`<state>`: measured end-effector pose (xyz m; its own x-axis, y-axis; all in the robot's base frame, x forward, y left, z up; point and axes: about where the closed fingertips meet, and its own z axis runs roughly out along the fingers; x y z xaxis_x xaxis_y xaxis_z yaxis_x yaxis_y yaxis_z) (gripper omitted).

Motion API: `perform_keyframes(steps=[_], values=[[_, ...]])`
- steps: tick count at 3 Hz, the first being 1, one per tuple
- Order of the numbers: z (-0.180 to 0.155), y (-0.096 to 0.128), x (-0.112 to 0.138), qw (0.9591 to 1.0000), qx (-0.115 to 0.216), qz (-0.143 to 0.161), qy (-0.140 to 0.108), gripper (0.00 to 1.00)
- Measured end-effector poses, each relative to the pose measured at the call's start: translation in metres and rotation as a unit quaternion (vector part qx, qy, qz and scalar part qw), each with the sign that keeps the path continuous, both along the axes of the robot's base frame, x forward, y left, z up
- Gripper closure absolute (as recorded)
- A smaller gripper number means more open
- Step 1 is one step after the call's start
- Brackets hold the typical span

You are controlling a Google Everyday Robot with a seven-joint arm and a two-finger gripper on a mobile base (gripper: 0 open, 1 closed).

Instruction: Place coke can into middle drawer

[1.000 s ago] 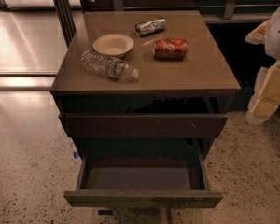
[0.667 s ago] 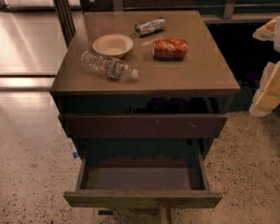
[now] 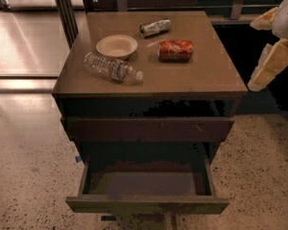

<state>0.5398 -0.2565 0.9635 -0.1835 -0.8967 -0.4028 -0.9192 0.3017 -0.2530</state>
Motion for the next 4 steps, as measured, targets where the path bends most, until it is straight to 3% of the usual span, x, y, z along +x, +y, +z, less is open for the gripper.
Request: perform_keyframes(steps=[1, 4], values=[[-0.008, 0.000, 0.043, 0.9997, 0.019, 0.017, 0.000, 0.00], [-0.058, 0.037, 0.152, 0.9970, 0.041, 0.063, 0.021, 0.00]])
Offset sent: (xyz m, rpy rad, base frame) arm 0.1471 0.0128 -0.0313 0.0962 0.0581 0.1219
